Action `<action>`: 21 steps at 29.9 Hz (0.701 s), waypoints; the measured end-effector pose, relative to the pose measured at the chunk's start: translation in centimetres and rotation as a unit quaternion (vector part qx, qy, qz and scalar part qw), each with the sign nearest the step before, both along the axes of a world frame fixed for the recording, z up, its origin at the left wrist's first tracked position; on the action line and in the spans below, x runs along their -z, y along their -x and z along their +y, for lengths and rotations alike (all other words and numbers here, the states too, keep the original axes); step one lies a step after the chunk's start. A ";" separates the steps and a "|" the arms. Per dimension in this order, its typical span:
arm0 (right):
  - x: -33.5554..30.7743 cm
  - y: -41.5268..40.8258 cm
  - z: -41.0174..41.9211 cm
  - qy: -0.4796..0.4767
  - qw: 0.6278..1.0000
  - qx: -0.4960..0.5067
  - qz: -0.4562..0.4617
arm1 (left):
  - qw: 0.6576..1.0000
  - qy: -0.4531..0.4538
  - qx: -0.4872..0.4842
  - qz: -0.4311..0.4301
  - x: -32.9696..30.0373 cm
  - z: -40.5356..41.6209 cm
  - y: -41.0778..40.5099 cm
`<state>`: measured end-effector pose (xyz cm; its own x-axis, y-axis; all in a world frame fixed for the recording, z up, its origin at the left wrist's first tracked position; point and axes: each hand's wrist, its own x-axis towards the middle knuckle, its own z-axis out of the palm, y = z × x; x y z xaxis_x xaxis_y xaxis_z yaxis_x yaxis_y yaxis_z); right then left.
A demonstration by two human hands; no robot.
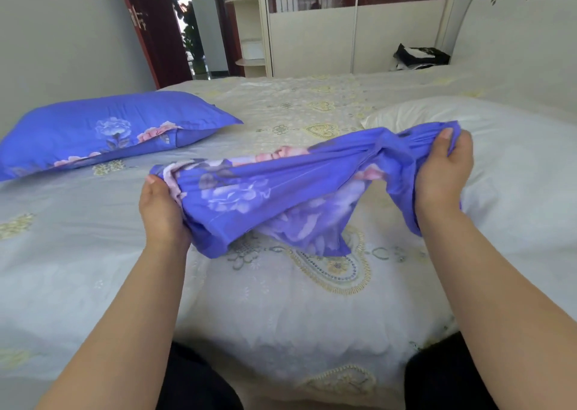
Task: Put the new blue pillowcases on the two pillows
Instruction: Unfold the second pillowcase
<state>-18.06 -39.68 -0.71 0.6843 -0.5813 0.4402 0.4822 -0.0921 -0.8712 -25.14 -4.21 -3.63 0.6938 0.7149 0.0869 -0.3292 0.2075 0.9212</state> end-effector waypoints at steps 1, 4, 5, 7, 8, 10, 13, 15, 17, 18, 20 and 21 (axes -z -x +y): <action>-0.5 0.1 -0.2 0.000 0.999 0.032 -0.030 | 0.999 -0.001 0.016 -0.029 -0.9 -0.2 0.2; -1.1 -0.3 -1.3 0.005 0.992 0.096 -0.085 | 0.992 0.027 0.051 -0.112 -3.7 0.7 -0.1; -0.9 -0.6 -1.6 0.017 0.990 0.106 -0.090 | 0.990 0.041 0.050 -0.124 -4.4 1.1 0.0; -1.0 -0.6 -1.9 0.058 0.992 0.083 -0.072 | 0.995 0.021 0.046 -0.088 -4.7 2.0 0.3; -1.4 -0.4 -2.0 0.106 0.993 0.047 -0.024 | 0.998 -0.058 0.031 -0.014 -4.1 2.7 0.4; -1.9 0.0 -2.2 0.289 0.931 -0.107 0.194 | 0.938 -0.286 0.026 0.195 -2.8 3.8 0.9; -1.3 0.9 -2.1 0.649 0.545 -0.248 0.469 | 0.759 -0.462 0.191 0.417 -1.3 4.2 2.3; -0.6 0.6 -1.8 0.681 0.500 -0.242 0.478 | 0.718 -0.440 0.252 0.476 -1.0 3.9 2.4; 0.3 -0.2 -1.2 0.686 0.585 -0.152 0.405 | 0.675 -0.489 0.231 0.501 -0.9 3.4 1.5; 0.8 -0.5 -0.7 0.663 0.642 -0.112 0.368 | 0.640 -0.531 0.224 0.508 -0.8 3.0 0.9; 1.6 -0.5 1.0 0.563 0.726 -0.161 0.359 | 0.587 -0.582 0.226 0.516 0.1 2.1 0.1; 2.2 0.0 1.9 0.525 0.720 -0.234 0.388 | 0.565 -0.604 0.224 0.515 0.7 2.0 -0.3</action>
